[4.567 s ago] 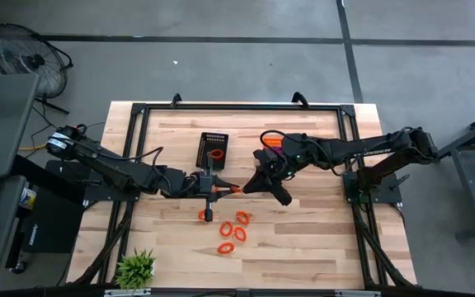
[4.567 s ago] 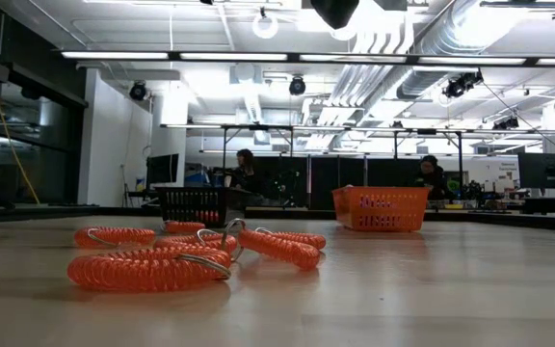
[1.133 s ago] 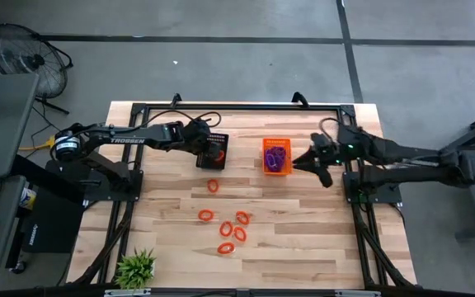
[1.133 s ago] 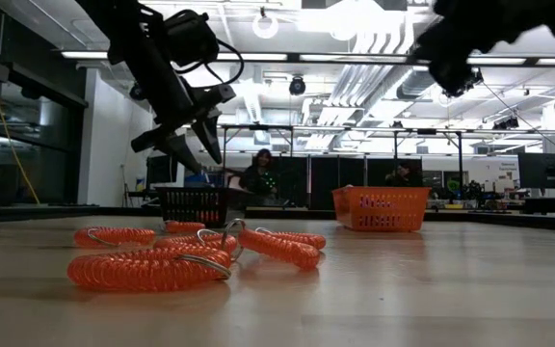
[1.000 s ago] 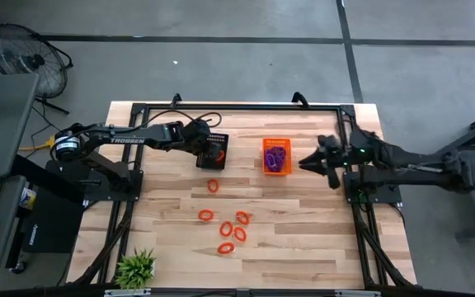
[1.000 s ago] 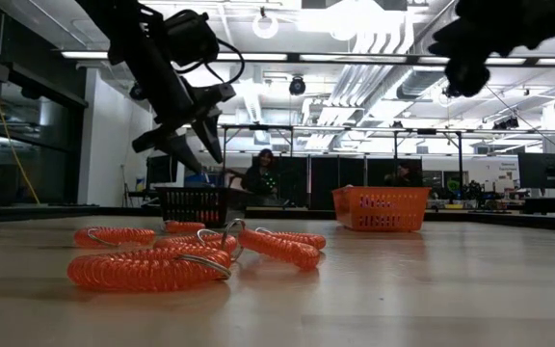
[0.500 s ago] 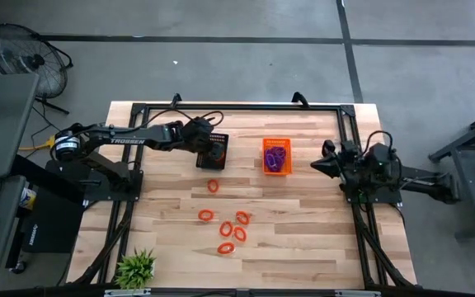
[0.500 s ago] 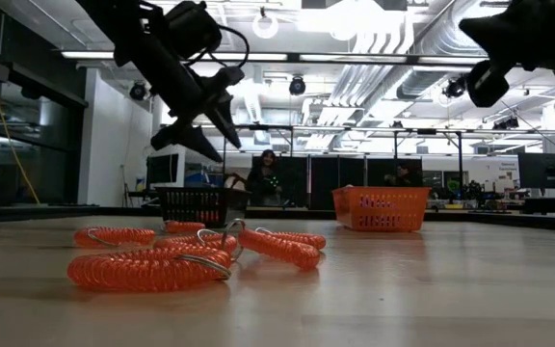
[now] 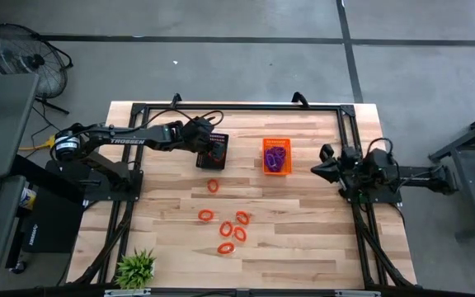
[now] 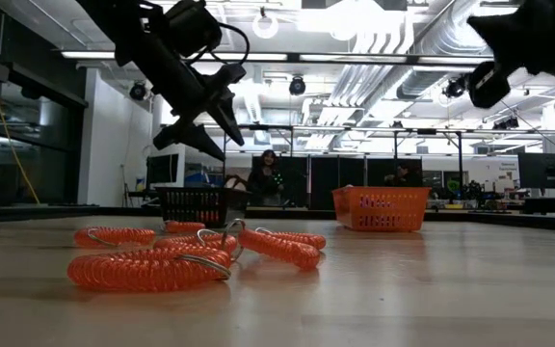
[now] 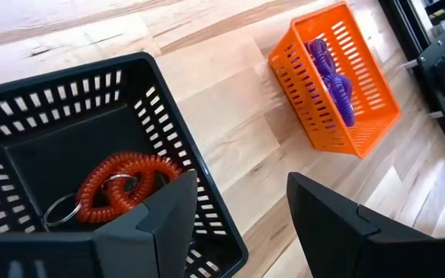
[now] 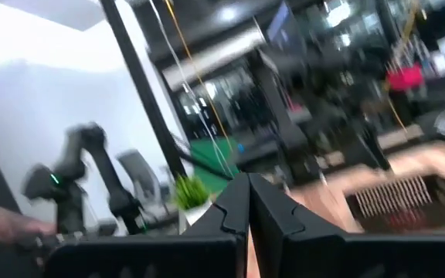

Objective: Sort spring keychains into baskets
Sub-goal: Put the orange spring keychain into the black basket

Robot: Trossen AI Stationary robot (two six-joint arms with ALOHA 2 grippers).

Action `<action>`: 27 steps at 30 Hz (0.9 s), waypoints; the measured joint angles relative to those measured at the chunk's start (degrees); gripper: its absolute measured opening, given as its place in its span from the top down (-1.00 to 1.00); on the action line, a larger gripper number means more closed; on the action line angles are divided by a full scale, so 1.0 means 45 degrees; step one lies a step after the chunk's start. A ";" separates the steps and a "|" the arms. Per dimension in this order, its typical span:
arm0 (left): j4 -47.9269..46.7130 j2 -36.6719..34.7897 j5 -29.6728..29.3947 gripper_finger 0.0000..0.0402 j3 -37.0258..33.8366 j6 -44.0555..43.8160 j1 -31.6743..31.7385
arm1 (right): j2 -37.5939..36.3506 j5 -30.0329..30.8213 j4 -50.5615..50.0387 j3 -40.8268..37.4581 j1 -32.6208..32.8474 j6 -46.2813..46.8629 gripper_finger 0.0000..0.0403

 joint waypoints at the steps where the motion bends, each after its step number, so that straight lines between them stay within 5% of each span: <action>1: 0.0007 0.0000 0.0002 0.00 0.0000 0.0081 0.0000 | 0.0004 0.0060 -0.0426 -0.0006 0.0013 -0.0021 1.00; 15: 0.0018 0.0000 0.0584 0.00 0.0000 0.0344 0.0000 | 0.0009 0.0220 -0.3921 -0.0008 0.0008 -0.0788 1.00; 27: 0.1203 -0.0005 0.0599 0.00 0.0000 0.0713 0.0000 | 0.0008 0.1108 -0.4093 0.0000 0.0008 -0.1838 1.00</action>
